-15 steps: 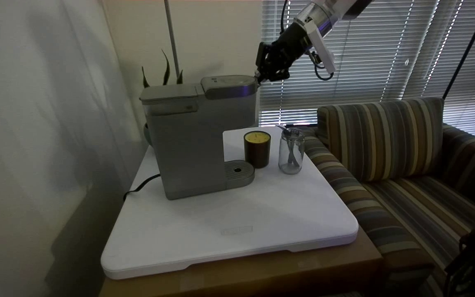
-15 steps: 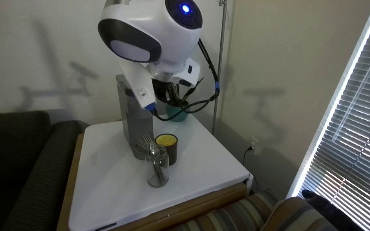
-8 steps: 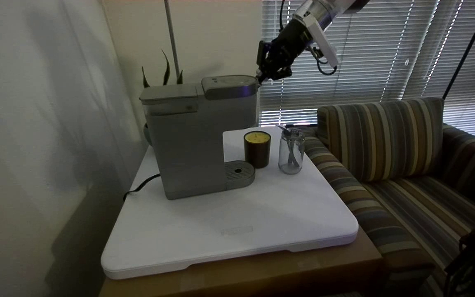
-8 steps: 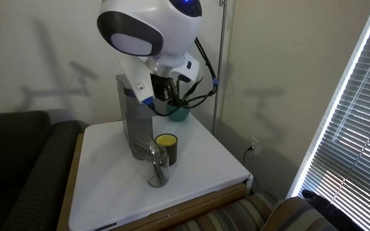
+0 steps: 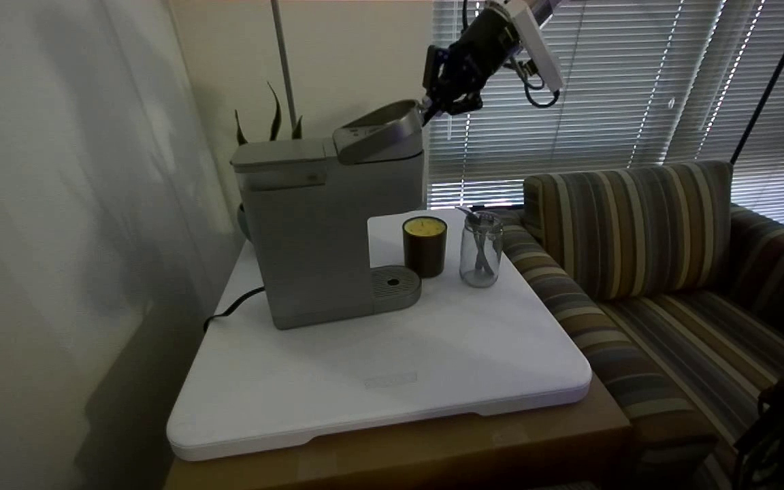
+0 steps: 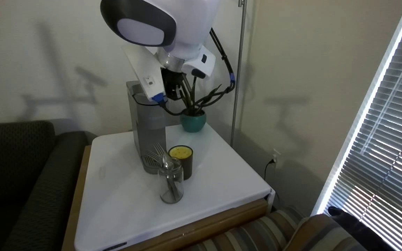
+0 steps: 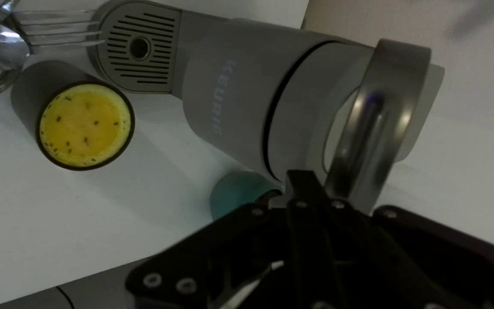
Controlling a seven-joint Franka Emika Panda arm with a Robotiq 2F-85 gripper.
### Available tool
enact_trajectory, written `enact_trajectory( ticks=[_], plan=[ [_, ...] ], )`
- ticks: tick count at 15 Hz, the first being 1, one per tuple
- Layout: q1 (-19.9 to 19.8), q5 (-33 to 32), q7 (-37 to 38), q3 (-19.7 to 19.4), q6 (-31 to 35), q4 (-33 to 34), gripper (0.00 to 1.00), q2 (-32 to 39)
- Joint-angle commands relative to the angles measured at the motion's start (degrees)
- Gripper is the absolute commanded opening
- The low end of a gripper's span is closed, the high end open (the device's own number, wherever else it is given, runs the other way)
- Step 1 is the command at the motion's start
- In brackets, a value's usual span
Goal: Open the water reservoir lid on the Keurig machine
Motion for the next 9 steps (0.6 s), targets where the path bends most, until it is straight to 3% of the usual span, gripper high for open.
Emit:
enact_trajectory(
  ticks=[1,9],
  plan=[
    [-1.76,0.01,0.22,1.45,-1.99,-1.54,0.0,-2.23],
    [-1.48,0.34,0.26,1.81,-4.06,-1.0,0.0,-3.44]
  ],
)
